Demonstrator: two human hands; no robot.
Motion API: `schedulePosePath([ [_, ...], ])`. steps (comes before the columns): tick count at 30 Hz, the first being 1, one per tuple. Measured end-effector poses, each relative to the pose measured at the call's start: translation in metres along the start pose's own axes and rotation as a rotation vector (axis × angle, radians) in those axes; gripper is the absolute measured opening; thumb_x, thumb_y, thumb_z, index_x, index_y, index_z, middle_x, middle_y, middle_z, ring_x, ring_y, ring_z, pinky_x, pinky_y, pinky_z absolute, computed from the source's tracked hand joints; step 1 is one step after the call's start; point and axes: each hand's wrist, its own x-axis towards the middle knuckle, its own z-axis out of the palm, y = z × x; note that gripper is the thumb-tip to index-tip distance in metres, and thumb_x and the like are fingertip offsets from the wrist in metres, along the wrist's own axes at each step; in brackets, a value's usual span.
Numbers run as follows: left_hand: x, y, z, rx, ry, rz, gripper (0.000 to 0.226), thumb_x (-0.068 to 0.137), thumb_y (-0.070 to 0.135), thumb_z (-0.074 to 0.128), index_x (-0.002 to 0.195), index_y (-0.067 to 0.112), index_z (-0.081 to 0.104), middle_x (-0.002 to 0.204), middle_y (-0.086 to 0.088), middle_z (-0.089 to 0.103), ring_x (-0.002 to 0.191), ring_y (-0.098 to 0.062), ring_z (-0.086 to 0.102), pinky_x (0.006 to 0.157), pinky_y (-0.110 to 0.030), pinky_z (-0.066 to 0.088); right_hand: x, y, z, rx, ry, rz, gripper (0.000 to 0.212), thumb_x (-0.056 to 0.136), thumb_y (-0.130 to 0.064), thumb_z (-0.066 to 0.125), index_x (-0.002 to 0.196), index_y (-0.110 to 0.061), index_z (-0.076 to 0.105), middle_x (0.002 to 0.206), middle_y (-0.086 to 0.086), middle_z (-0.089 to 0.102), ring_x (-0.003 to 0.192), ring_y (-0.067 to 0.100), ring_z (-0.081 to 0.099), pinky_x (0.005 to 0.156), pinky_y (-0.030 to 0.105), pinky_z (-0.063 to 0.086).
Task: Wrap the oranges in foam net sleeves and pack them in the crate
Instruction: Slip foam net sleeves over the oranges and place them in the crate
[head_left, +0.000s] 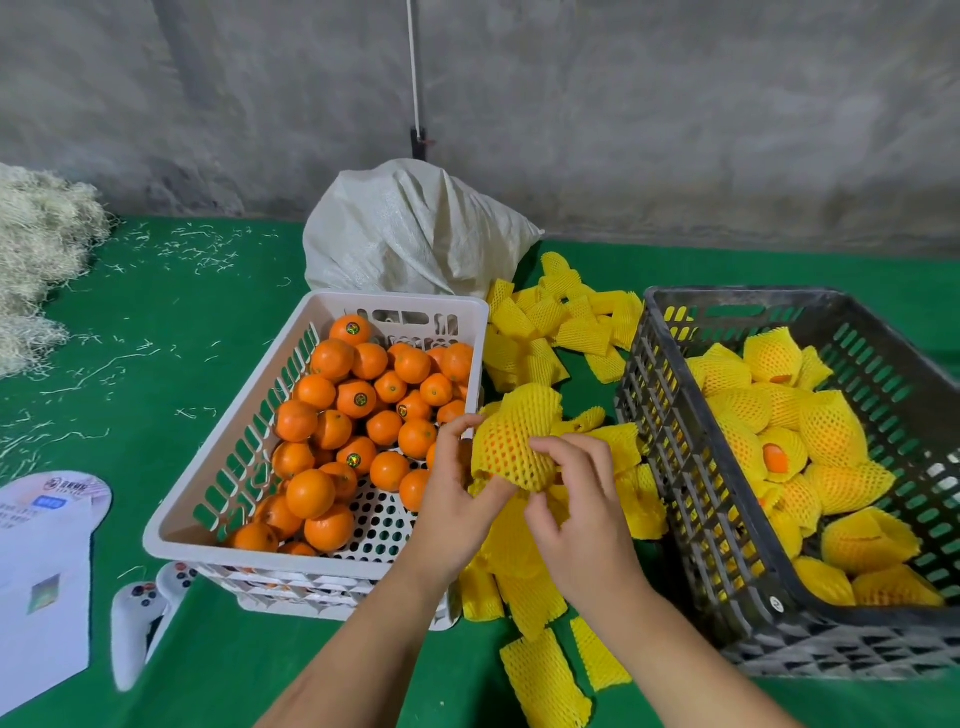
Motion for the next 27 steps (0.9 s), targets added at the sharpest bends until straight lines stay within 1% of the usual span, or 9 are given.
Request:
schedulePosePath([
  [3, 0.0, 0.004, -0.002, 0.028, -0.136, 0.031, 0.075, 0.092, 0.023, 0.078, 0.156, 0.035, 0.04, 0.146, 0.007, 0.059, 0.132, -0.017, 0.06, 0.102, -0.026, 0.053, 0.007, 0.004, -0.004, 0.005, 0.036, -0.044, 0.035, 0.091, -0.016, 0.051, 0.123, -0.024, 0.063, 0.123, -0.01, 0.045, 0.118, 0.01, 0.051, 0.088, 0.027, 0.052],
  [6, 0.001, 0.004, 0.001, 0.121, -0.181, 0.057, 0.076, 0.091, 0.026, 0.08, 0.154, 0.041, 0.042, 0.142, 0.015, 0.062, 0.127, -0.009, 0.062, 0.096, -0.017, 0.052, 0.01, 0.008, -0.004, -0.005, 0.07, -0.012, 0.033, 0.089, -0.015, 0.05, 0.116, -0.017, 0.07, 0.119, -0.008, 0.048, 0.114, 0.019, 0.055, 0.086, 0.038, 0.055],
  [8, 0.002, 0.002, 0.003, 0.149, -0.166, 0.068, 0.077, 0.09, 0.028, 0.082, 0.153, 0.043, 0.042, 0.14, 0.016, 0.062, 0.125, -0.009, 0.063, 0.095, -0.02, 0.053, 0.01, 0.01, -0.002, -0.019, 0.071, -0.005, 0.033, 0.088, -0.01, 0.053, 0.116, -0.015, 0.071, 0.12, -0.005, 0.051, 0.115, 0.02, 0.056, 0.087, 0.042, 0.055],
  [12, 0.004, -0.002, 0.001, 0.063, -0.035, 0.038, 0.076, 0.089, 0.021, 0.083, 0.152, 0.036, 0.043, 0.139, 0.01, 0.062, 0.127, -0.017, 0.063, 0.099, -0.033, 0.056, 0.005, 0.013, -0.001, -0.046, 0.095, -0.093, 0.029, 0.095, -0.013, 0.053, 0.115, -0.01, 0.073, 0.113, -0.001, 0.059, 0.108, 0.015, 0.061, 0.084, 0.034, 0.057],
  [16, 0.004, 0.003, 0.001, 0.018, 0.037, 0.038, 0.068, 0.086, 0.028, 0.084, 0.143, 0.04, 0.05, 0.13, 0.013, 0.066, 0.119, -0.012, 0.067, 0.092, -0.025, 0.057, -0.001, 0.006, 0.006, -0.111, 0.059, -0.136, 0.027, 0.094, -0.015, 0.057, 0.115, -0.013, 0.072, 0.107, 0.0, 0.057, 0.098, 0.017, 0.061, 0.072, 0.032, 0.056],
  [19, 0.003, 0.002, 0.001, -0.045, 0.071, -0.012, 0.059, 0.085, 0.031, 0.077, 0.138, 0.039, 0.054, 0.12, 0.015, 0.068, 0.109, -0.009, 0.069, 0.085, -0.022, 0.056, 0.004, 0.004, 0.01, -0.152, 0.03, -0.037, 0.038, 0.09, -0.013, 0.064, 0.128, -0.019, 0.061, 0.121, -0.002, 0.048, 0.11, 0.016, 0.055, 0.083, 0.026, 0.053],
  [21, 0.003, 0.001, 0.001, -0.053, 0.058, -0.041, 0.062, 0.082, 0.038, 0.078, 0.138, 0.036, 0.051, 0.118, 0.016, 0.067, 0.108, -0.009, 0.069, 0.083, -0.023, 0.057, 0.008, 0.005, 0.009, -0.07, -0.007, 0.078, 0.05, 0.089, -0.006, 0.066, 0.135, -0.022, 0.053, 0.129, -0.006, 0.043, 0.117, 0.011, 0.051, 0.089, 0.017, 0.048],
  [24, 0.002, 0.002, 0.001, 0.004, -0.031, -0.039, 0.076, 0.075, 0.04, 0.091, 0.136, 0.04, 0.045, 0.12, 0.024, 0.064, 0.114, -0.003, 0.066, 0.086, -0.019, 0.055, 0.012, 0.01, 0.005, -0.012, -0.019, 0.144, 0.053, 0.087, 0.005, 0.063, 0.13, -0.023, 0.053, 0.125, -0.009, 0.048, 0.113, 0.007, 0.052, 0.084, 0.006, 0.043],
  [27, 0.003, 0.004, 0.001, 0.041, -0.037, -0.015, 0.075, 0.076, 0.042, 0.092, 0.134, 0.044, 0.044, 0.122, 0.025, 0.062, 0.116, -0.001, 0.065, 0.085, -0.018, 0.054, 0.006, 0.017, 0.001, -0.03, 0.064, 0.109, 0.045, 0.081, 0.013, 0.066, 0.117, -0.014, 0.063, 0.112, -0.005, 0.053, 0.101, 0.01, 0.056, 0.076, 0.01, 0.045],
])
